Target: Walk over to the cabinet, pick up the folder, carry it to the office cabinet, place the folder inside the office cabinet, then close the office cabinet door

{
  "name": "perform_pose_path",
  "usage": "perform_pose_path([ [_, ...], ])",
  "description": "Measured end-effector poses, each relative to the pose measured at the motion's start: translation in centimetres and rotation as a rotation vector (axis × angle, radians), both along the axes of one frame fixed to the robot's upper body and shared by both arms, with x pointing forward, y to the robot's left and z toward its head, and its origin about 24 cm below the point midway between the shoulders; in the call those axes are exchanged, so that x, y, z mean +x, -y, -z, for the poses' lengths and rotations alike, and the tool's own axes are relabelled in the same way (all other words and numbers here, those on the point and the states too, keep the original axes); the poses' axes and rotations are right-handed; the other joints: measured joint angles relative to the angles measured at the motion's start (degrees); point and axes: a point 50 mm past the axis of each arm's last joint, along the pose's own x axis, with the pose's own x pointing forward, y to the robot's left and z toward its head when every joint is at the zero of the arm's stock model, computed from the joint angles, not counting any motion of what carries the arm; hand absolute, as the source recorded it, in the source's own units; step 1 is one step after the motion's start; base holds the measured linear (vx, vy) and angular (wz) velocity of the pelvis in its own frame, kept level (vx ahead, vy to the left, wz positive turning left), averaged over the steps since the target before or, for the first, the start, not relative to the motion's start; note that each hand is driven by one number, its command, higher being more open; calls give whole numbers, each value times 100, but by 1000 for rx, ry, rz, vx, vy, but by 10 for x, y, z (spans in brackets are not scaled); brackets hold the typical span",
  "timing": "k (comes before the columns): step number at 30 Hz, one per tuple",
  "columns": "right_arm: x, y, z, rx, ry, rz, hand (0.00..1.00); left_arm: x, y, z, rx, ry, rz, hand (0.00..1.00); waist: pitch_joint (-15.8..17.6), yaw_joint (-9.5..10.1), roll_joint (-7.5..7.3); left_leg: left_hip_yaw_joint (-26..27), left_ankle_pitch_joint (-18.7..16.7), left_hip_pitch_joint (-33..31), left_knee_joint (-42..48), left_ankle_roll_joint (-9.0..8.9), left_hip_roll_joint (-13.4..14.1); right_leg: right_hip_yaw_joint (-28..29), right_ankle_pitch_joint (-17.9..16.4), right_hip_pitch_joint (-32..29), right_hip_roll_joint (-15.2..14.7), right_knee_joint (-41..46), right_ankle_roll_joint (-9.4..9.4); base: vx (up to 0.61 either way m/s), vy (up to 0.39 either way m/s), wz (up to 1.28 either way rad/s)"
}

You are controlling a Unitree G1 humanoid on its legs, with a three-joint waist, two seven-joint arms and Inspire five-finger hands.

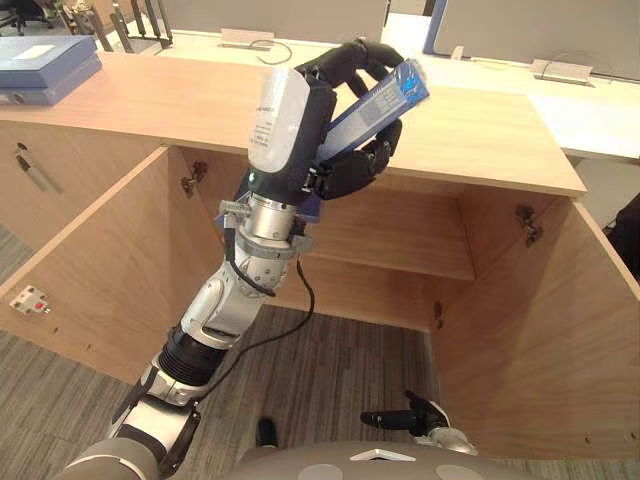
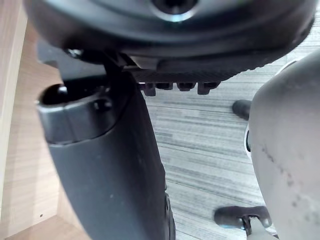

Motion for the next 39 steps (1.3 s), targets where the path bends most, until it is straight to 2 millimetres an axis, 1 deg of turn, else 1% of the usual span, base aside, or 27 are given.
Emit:
perform_pose_path([
  [1, 0, 0, 0, 2, 0, 5, 100, -1, 1, -1, -45, -33, 64, 0, -6, 1, -1, -3, -1, 26, 0, 0, 0, -1, -22, 26, -4, -2, -32, -55, 5, 1],
  [2, 0, 0, 0, 2, 0, 5, 100, -2, 1, -3, -65, -45, 89, 0, -14, 0, 1, -4, -1, 26, 0, -1, 1, 0, -29, 26, -8, -5, -41, -51, 5, 1],
  [5, -1, 0, 0, 7, -4, 12, 100, -4, 1, -6, -166, -113, 242, 0, -22, -1, -3, -18, -8, 23, -1, -11, 8, -5, -30, 3, -5, -19, -33, -42, 3, 1],
  [6, -1, 0, 0, 7, -4, 12, 100, -4, 2, -7, -180, -125, 266, 0, -23, -1, -5, -21, -11, 22, -1, -14, 8, -7, -33, 2, -5, -20, -29, 0, 0, 0],
  [8, -1, 0, 0, 12, -5, 0, 100, -4, 3, -7, -239, -198, 385, 0, -28, 1, -14, -26, -12, 8, -1, -18, 6, -8, -36, -2, -5, -39, 6, 0, 0, 0],
  [12, 0, 0, 0, 31, -3, -2, 100, -3, 7, -4, -272, -303, 552, 0, -37, -1, -23, -33, -1, -55, 0, -1, 2, -20, 2, -7, -4, -108, 57, 8, -4, 1],
  [14, 4, 0, -2, 49, 10, -18, 100, -5, 11, 2, -264, -374, 660, 0, -46, -4, -28, -41, 17, -134, 0, 17, 0, -27, 64, -64, -5, -111, 73, 44, -9, 2],
  [15, 6, 1, -4, 53, 22, -22, 100, -5, 11, 4, -257, -393, 679, 0, -47, -6, -29, -41, 29, -153, 1, 19, 0, -27, 72, -82, -6, -111, 73, 49, -4, -2],
  [17, 18, 5, -12, 66, 93, -37, 100, -8, 11, 19, -238, -482, 734, 0, -49, -44, -32, -21, 37, -159, 2, 20, -4, -16, 94, -96, 2, -113, 70, 47, -5, -3],
  [18, 22, 7, -15, 71, 118, -38, 100, -8, 11, 22, -234, -502, 746, 0, -49, -51, -32, -18, 37, -159, 2, 20, -4, -15, 94, -97, 4, -113, 70, 35, -8, -2],
  [21, 39, 22, -32, 72, 234, -62, 100, -11, 6, 37, -210, -573, 759, 0, -52, -86, -31, -10, 37, -151, 2, 20, -1, -3, 97, -95, 10, -106, 65, 0, 0, 0],
  [22, 48, 33, -43, 58, 295, -80, 100, -12, 2, 43, -203, -607, 764, 0, -54, -99, -29, -2, 37, -142, 2, 20, 3, 7, 99, -95, 10, -96, 61, 0, 0, 0],
  [23, 51, 38, -48, 56, 319, -80, 100, -13, 0, 45, -199, -620, 764, 0, -59, -101, -30, 6, 36, -135, 1, 20, 5, 16, 100, -95, 9, -92, 59, -34, 6, -3],
  [24, 55, 50, -57, 49, 365, -67, 100, -13, -2, 50, -184, -647, 764, 0, -75, -103, -32, 12, 36, -124, 1, 20, 8, 23, 101, -93, 8, -82, 57, -39, 46, -6],
  [25, 61, 59, -66, 36, 407, -62, 100, -16, -8, 55, -186, -676, 762, 0, -76, -151, -28, 32, 42, -91, 2, 25, -20, 39, 99, -98, 9, -20, 43, -52, 48, -7],
  [27, 64, 68, -75, 28, 452, -51, 100, -18, -14, 62, -189, -706, 746, 0, -106, -193, -26, 55, 40, -64, 1, 26, -12, 67, 89, -98, 8, 4, 29, -55, 27, -7],
  [28, 63, 79, -84, 23, 488, -35, 100, -21, -18, 67, -191, -727, 738, 0, -125, -196, -20, 62, 17, -67, 1, 0, -5, 74, 75, -108, 11, 11, 18, -54, 6, -3],
  [30, 64, 86, -89, 27, 510, -26, 100, -25, -24, 69, -192, -734, 725, 0, -136, -204, -10, 97, 5, -70, 1, -15, 6, 115, 41, -168, 16, 12, -24, -61, 8, -11],
  [32, 63, 93, -94, 28, 528, -16, 100, -31, -31, 68, -189, -728, 718, 0, -154, -200, 17, 179, 7, -70, 0, -16, 20, 204, 24, -226, 16, 6, 1, -60, 12, -17],
  [35, 61, 93, -98, 56, 551, -5, 100, -32, -33, 64, -182, -709, 716, 0, -163, -198, 25, 190, 13, -75, 1, -11, 19, 243, 34, -247, 13, 0, 17, -19, 7, -5],
  [39, 67, 90, -106, 106, 603, -12, 100, -32, -36, 62, -179, -693, 699, 0, -165, -210, 24, 228, 14, -96, 2, -8, 16, 304, 58, -294, 12, -15, 52, 6, 3, -6],
])
